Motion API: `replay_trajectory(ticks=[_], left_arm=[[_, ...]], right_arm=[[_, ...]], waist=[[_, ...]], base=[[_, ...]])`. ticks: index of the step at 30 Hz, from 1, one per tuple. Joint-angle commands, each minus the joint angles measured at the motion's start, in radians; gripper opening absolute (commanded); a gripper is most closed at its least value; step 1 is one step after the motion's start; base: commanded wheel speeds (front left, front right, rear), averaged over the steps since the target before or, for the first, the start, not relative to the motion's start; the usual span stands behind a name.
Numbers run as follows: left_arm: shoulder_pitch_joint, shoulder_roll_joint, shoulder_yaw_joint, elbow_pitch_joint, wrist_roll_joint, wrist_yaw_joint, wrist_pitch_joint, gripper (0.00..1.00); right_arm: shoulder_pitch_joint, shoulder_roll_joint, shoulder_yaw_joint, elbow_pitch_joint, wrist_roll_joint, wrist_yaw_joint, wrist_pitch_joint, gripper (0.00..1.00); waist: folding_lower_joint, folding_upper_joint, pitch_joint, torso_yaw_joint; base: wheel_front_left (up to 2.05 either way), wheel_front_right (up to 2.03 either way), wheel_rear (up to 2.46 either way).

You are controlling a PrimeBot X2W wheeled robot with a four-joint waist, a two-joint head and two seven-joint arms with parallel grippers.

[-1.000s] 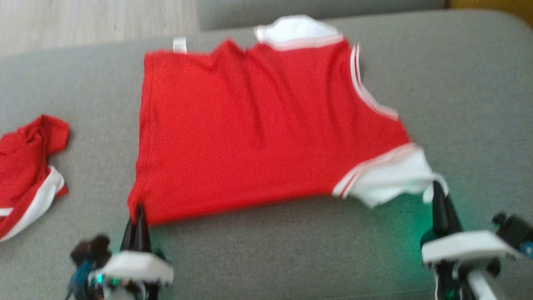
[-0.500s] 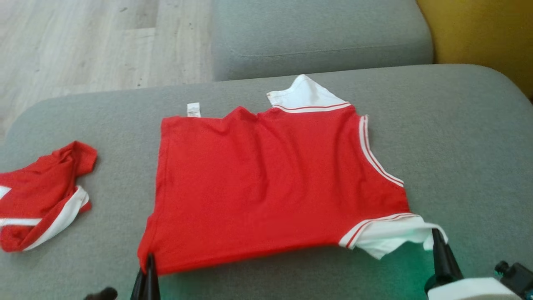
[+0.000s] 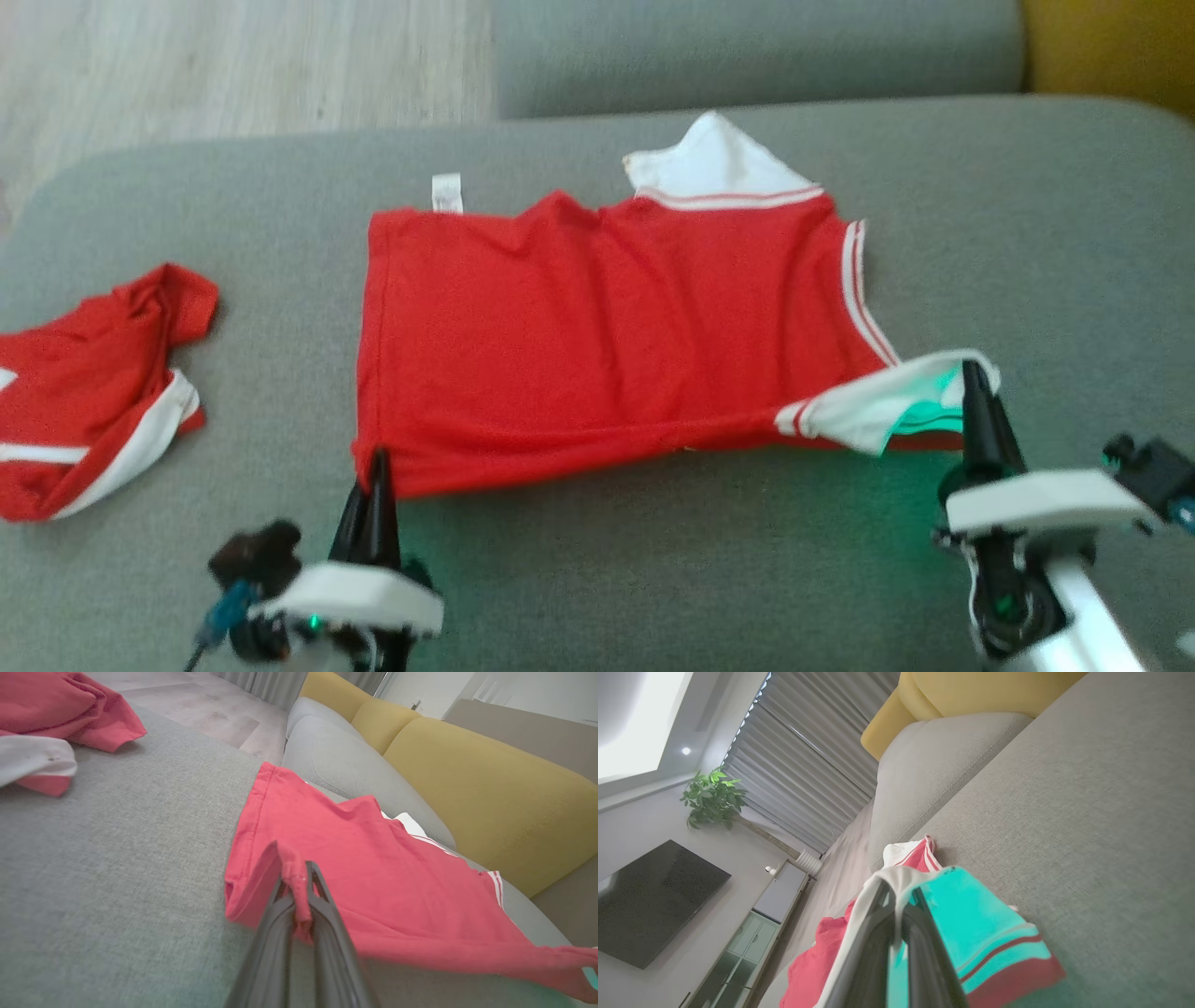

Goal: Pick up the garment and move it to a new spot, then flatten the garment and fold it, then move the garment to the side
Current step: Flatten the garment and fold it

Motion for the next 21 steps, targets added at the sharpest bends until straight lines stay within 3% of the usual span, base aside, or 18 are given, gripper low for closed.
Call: replay_trajectory(ticks=[1,11,12,13,14,15,16,21], left_arm=[[-0.075,0.012,0.019,-0.002,-0.013,0.002,-0.005,0.0],[-0.242,0.012,0.013,0.088,-0.081,0.034,-0.005,0.0],[-0.255,0.012,0.014,0.094,-0.088,0.042,-0.005,0.04],[-0.266,0.012,0.018,0.097,-0.092,0.053,-0.005,0.34],[-0.274,0.012,0.021,0.098,-0.099,0.06,-0.005,0.91],[-0.281,0.012,0.027,0.094,-0.105,0.065,-0.005,1.0],[-0.285,0.012,0.031,0.089,-0.101,0.072,-0.005,1.0],[-0.253,0.012,0.084,-0.014,0.042,0.112,-0.005,1.0]], right_arm=[[-0.07,0.005,0.012,-0.008,-0.018,-0.001,0.001,0.0],[-0.232,0.031,0.012,0.115,-0.078,-0.001,-0.015,0.0],[-0.246,0.032,0.009,0.13,-0.084,-0.001,-0.02,0.0],[-0.259,0.034,0.004,0.147,-0.091,-0.001,-0.025,0.0],[-0.272,0.038,-0.003,0.162,-0.098,-0.001,-0.031,0.0],[-0.285,0.041,-0.008,0.174,-0.107,-0.001,-0.037,0.73],[-0.296,0.044,-0.016,0.185,-0.116,-0.001,-0.042,1.0],[-0.31,0.04,-0.081,0.156,-0.266,-0.001,-0.053,1.0]], waist=[[-0.0001,0.0,0.036,0.01],[-0.0001,0.0,0.12,0.023],[-0.0001,0.0,0.125,0.024],[-0.0001,0.0,0.13,0.024],[-0.0001,0.0,0.134,0.025],[-0.0001,0.0,0.138,0.025],[-0.0001,0.0,0.141,0.026],[-0.0001,0.0,0.145,0.03]], base=[[0.0,0.0,0.0],[0.0,0.0,0.0],[0.0,0.0,0.0],[0.0,0.0,0.0],[0.0,0.0,0.0],[0.0,0.0,0.0],[0.0,0.0,0.0],[0.0,0.0,0.0]])
